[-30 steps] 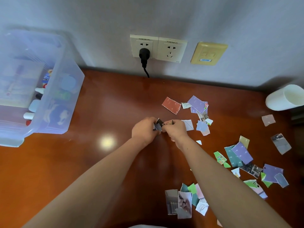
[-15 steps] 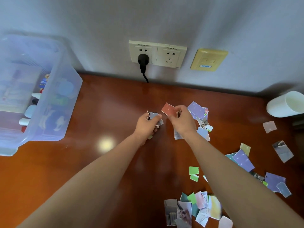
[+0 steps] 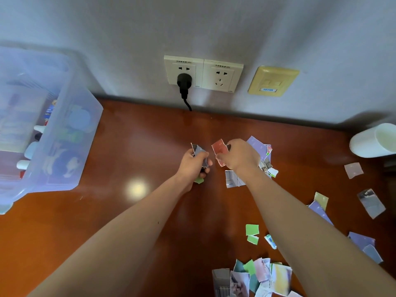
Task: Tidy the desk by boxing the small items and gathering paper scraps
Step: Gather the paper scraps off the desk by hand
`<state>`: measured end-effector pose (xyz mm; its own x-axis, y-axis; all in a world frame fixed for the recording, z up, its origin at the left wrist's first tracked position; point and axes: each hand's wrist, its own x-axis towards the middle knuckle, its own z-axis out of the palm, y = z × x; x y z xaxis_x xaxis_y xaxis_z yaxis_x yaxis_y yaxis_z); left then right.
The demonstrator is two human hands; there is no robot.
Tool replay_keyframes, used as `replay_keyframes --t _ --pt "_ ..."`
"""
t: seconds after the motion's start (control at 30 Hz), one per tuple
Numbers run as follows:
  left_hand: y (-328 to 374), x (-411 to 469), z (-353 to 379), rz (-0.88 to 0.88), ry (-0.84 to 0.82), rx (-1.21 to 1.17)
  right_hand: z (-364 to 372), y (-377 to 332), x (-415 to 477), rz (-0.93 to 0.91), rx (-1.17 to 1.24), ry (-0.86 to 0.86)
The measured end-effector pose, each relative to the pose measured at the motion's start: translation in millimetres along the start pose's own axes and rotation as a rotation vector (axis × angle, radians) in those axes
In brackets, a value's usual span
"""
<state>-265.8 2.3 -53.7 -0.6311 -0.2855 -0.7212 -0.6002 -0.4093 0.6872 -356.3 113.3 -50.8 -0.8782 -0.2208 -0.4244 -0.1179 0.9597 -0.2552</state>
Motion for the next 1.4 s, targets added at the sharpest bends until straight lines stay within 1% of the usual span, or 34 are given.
replay_keyframes --t 0.07,0.2,0.3,0.37,0.43,0.47,0.53,0.6,0.67,0.73,0.8,0.97,1.03,1.13,1.2,1.3,1.4 --pt "-0.9 -0.3 2.6 0.002 -0.002 0.019 5.1 5.9 -7.4 0.034 0.193 -0.025" --pt "-6.1 -2.0 10.1 0.015 -0.043 0.085 8.9 15.7 -24.3 0.164 0.760 -0.005" --pt "-10.4 -5.5 18.5 0.020 -0.090 0.126 3.9 23.6 -35.9 0.288 1.050 -0.010" --pt "-14.2 -6.4 24.8 0.031 -0.102 0.164 -1.4 28.9 -42.7 0.316 1.178 -0.046" --pt "-19.6 -5.9 31.6 0.049 -0.088 0.257 -4.7 35.7 -46.7 0.309 1.172 -0.025" --pt "-23.1 -4.0 34.1 0.088 -0.079 0.355 -4.6 40.0 -47.3 0.306 1.125 -0.005" --pt "-27.2 -3.4 37.1 0.197 -0.074 0.663 -0.3 48.3 -46.7 0.296 0.993 0.017" --pt "-27.9 -6.6 39.8 0.254 -0.081 0.922 6.4 57.9 -46.0 0.250 0.791 0.018" --pt "-27.4 -11.1 42.6 0.286 -0.071 1.047 11.4 66.2 -49.7 0.202 0.613 0.005" --pt "-28.5 -13.4 45.5 0.345 -0.034 1.191 14.2 70.6 -54.0 0.186 0.561 -0.008" --pt "-28.6 -13.1 47.6 0.381 -0.002 1.297 15.3 72.0 -57.1 0.178 0.561 -0.014" --pt "-26.6 -12.8 50.5 0.337 -0.009 1.327 17.1 69.4 -59.4 0.201 0.615 0.014" --pt "-29.4 -15.4 48.4 0.329 -0.034 1.283 16.3 66.4 -61.3 0.203 0.631 0.004" --pt "-33.5 -24.8 41.8 0.282 -0.110 1.111 15.1 62.4 -67.3 0.194 0.687 0.012" --pt "-34.5 -34.6 35.8 0.284 -0.137 1.003 14.4 58.3 -73.7 0.207 0.785 0.011" --pt "-36.8 -52.2 27.6 0.275 -0.118 0.781 10.0 47.5 -88.9 0.290 1.009 -0.055" --pt "-35.3 -75.5 21.5 0.259 -0.056 0.463 1.5 35.2 -111.3 0.320 1.184 -0.136"
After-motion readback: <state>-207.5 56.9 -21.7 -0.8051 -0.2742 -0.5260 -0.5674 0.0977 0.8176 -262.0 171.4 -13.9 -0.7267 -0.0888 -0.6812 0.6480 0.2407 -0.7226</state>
